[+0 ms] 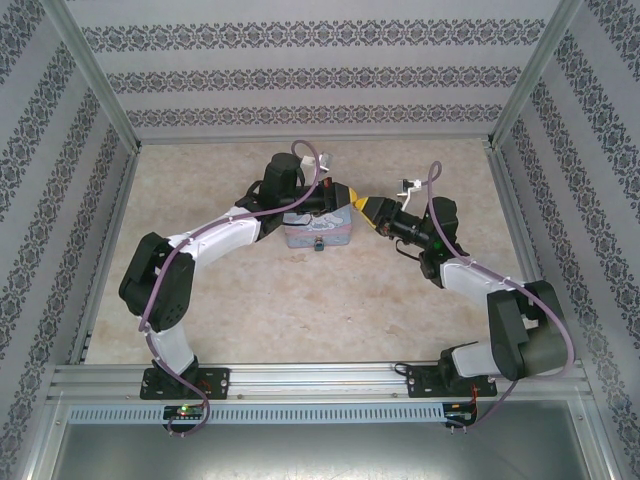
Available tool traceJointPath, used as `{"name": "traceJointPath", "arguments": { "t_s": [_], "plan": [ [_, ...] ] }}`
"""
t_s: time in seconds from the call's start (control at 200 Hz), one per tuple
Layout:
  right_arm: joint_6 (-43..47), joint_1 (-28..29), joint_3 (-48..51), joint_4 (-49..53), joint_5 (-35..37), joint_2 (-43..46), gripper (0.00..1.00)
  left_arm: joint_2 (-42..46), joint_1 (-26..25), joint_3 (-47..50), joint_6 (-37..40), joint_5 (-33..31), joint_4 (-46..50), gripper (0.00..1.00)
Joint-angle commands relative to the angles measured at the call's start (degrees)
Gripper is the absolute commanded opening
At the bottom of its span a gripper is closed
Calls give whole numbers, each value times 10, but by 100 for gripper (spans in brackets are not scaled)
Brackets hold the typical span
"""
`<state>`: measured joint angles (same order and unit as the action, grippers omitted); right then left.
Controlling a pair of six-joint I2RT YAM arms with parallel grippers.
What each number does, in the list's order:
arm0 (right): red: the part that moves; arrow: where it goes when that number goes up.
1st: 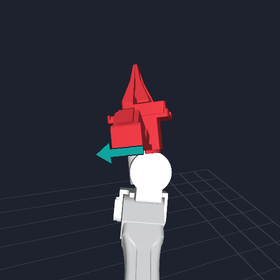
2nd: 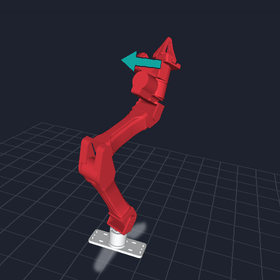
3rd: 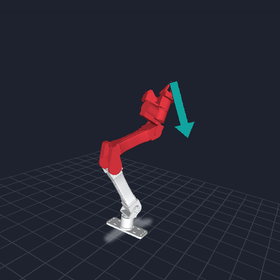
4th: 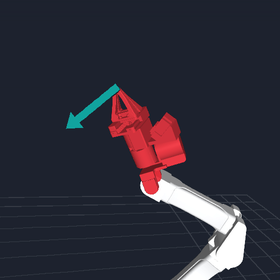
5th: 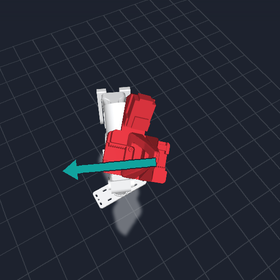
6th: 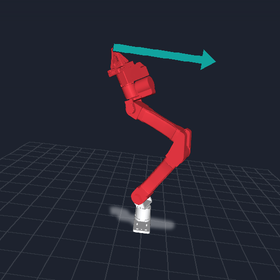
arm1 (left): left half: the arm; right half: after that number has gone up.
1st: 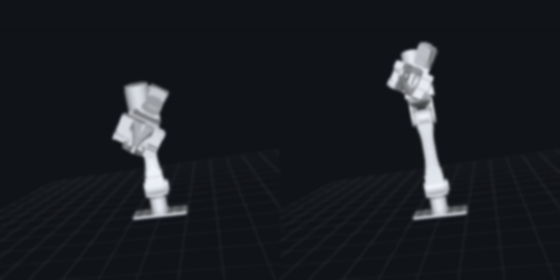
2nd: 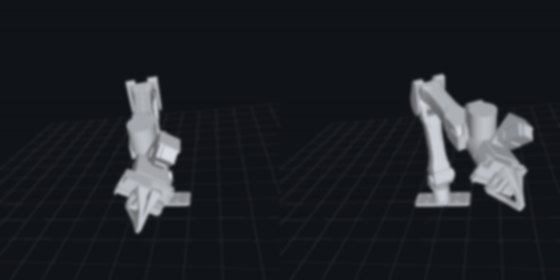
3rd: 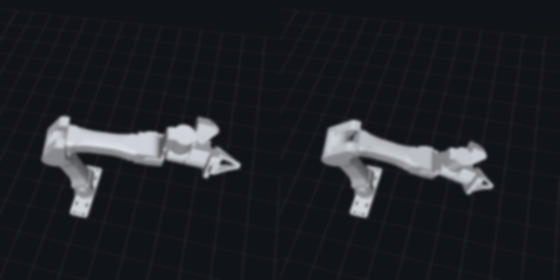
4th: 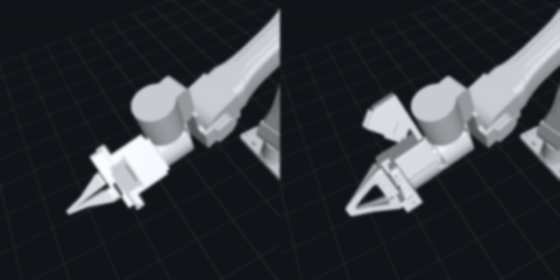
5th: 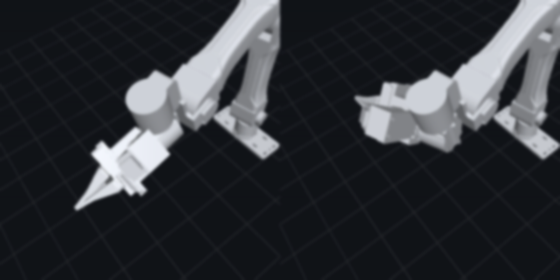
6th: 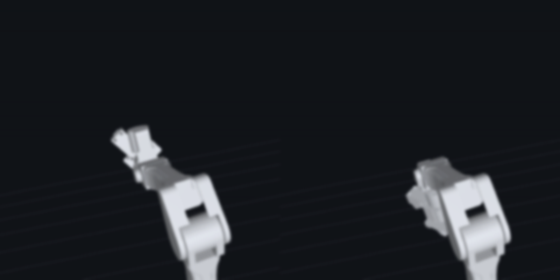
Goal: Unlock a padlock with a key
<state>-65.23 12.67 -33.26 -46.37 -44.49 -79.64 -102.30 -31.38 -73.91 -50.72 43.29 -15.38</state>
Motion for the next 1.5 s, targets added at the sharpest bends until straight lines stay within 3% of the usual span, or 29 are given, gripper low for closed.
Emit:
{"name": "traceJointPath", "arguments": {
  "t_s": [0.0,0.215,0.545,0.914,1.069,1.224,1.269,1.319,1.364,1.419,1.494],
  "plan": [
    [-16,5,-16,-46,-9,-7,43,12,5,-12,28,13,11,0],
    [-34,5,-11,-74,-6,-14,37,10,5,-10,13,12,-9,0],
    [-52,11,-11,-109,-10,-32,19,1,5,-11,0,11,-23,0],
    [-94,22,-13,-180,-16,-70,18,-4,5,-9,-5,8,-33,0],
    [-104,23,-10,-200,-18,-79,0,-7,5,-9,-7,4,-34,0],
    [-103,22,-11,-196,-17,-77,0,-10,5,-11,-14,1,-29,0],
    [-95,21,-10,-185,-13,-75,0,-9,5,-12,-18,-3,-23,13],
    [-81,17,-11,-164,-8,-68,0,-5,6,-11,-25,-13,-12,37],
    [-62,14,-12,-138,-3,-61,0,2,7,-9,-31,-22,-1,50],
    [-30,10,-13,-99,5,-48,0,11,10,-4,-48,-33,13,59],
    [40,9,-24,-5,23,-18,0,24,16,-1,-77,-45,37,64]
  ]
}}
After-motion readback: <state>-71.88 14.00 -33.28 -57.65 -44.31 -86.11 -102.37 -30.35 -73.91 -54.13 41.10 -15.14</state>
